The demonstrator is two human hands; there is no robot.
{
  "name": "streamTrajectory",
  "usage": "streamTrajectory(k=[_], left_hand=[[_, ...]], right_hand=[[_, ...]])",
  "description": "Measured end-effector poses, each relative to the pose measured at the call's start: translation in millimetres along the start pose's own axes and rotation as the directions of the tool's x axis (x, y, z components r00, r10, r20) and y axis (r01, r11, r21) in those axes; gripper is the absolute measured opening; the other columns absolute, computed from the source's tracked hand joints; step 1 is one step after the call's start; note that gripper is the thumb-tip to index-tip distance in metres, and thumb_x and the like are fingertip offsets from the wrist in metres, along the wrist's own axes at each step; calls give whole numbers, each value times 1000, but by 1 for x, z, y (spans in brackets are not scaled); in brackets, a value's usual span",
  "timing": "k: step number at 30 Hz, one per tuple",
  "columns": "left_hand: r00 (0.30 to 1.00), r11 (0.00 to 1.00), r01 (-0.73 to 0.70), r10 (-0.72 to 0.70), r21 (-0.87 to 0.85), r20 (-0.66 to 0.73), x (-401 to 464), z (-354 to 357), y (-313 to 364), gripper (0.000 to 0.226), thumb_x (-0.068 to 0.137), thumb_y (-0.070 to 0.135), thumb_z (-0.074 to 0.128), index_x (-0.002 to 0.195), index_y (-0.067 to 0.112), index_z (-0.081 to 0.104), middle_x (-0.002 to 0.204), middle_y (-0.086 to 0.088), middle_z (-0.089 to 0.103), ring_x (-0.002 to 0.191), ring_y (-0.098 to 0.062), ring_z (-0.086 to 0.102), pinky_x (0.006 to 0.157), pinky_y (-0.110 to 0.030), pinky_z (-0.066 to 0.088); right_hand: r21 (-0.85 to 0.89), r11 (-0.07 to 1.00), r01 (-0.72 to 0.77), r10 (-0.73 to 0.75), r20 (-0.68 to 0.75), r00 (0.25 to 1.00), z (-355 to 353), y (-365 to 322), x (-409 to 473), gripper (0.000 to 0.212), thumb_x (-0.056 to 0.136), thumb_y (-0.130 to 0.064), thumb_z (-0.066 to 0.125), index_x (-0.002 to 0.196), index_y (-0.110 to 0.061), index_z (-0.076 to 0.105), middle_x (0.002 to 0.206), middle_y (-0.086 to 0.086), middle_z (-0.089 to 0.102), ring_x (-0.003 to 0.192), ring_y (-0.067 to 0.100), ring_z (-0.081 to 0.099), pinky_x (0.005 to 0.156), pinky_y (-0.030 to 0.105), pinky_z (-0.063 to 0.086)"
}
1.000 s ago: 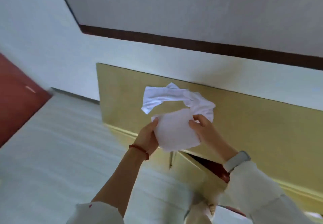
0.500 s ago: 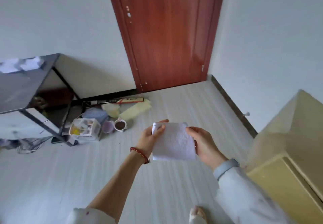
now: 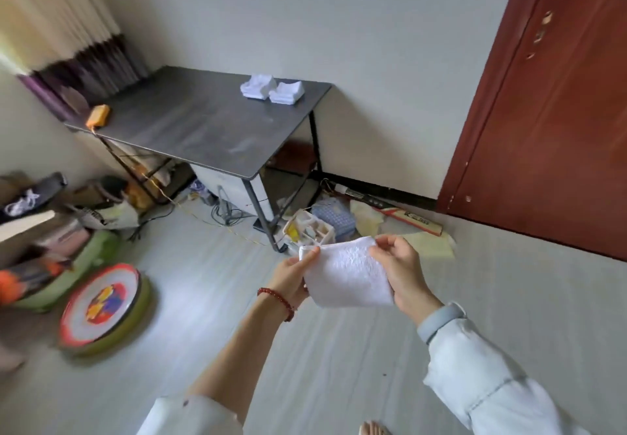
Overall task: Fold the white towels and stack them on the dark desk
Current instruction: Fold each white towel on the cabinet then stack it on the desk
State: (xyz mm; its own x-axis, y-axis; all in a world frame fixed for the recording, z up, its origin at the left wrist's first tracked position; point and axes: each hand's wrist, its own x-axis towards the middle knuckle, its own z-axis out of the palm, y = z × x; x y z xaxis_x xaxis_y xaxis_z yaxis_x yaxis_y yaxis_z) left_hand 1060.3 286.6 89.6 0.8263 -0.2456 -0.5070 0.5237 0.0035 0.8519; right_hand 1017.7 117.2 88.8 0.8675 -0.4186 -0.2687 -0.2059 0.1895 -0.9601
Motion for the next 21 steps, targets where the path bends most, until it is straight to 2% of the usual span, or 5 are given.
streamTrajectory(k=[4,11,16,18,21], left_hand=[[976,999,-28,31,15,-214,47,-61,35,38,83,34,65,94,-2,64,84,-15,63,79,-26,60,74,-36,48],[923,936,-182,268,301,-275,155,-172,105,27,92,29,52,71,15,63,64,2,59,60,-11,54,54,-18,44],[935,849,-227,327,477,-139,267,-264,167,37,94,38,43,72,8,49,69,-8,42,64,-17,40,56,-28,30],[950,831,-205,295,517,-98,306,-302,191,38,95,41,37,76,10,47,71,-8,42,66,-16,39,59,-29,30],[983,909,-118,163,401,-80,356,-344,227,44,94,48,32,88,12,57,81,-4,55,75,-18,51,68,-30,42]], right_hand=[[17,996,-89,85,184,979,83,-9,65,35,85,4,54,117,-11,53,91,3,60,84,17,56,75,25,46],[43,868,-495,421,466,779,214,-17,181,19,88,0,46,91,-9,62,64,2,65,54,12,61,56,24,47],[-241,969,-50,120,284,951,334,-19,260,18,95,-10,41,87,-22,52,74,-4,56,62,5,54,53,21,40],[-440,873,212,-74,311,948,380,-18,286,16,97,-13,37,86,-22,45,70,-10,46,63,4,44,58,19,33],[-555,781,286,-143,287,947,433,-25,327,11,99,-19,32,90,-20,38,59,-8,35,53,6,34,49,19,27]])
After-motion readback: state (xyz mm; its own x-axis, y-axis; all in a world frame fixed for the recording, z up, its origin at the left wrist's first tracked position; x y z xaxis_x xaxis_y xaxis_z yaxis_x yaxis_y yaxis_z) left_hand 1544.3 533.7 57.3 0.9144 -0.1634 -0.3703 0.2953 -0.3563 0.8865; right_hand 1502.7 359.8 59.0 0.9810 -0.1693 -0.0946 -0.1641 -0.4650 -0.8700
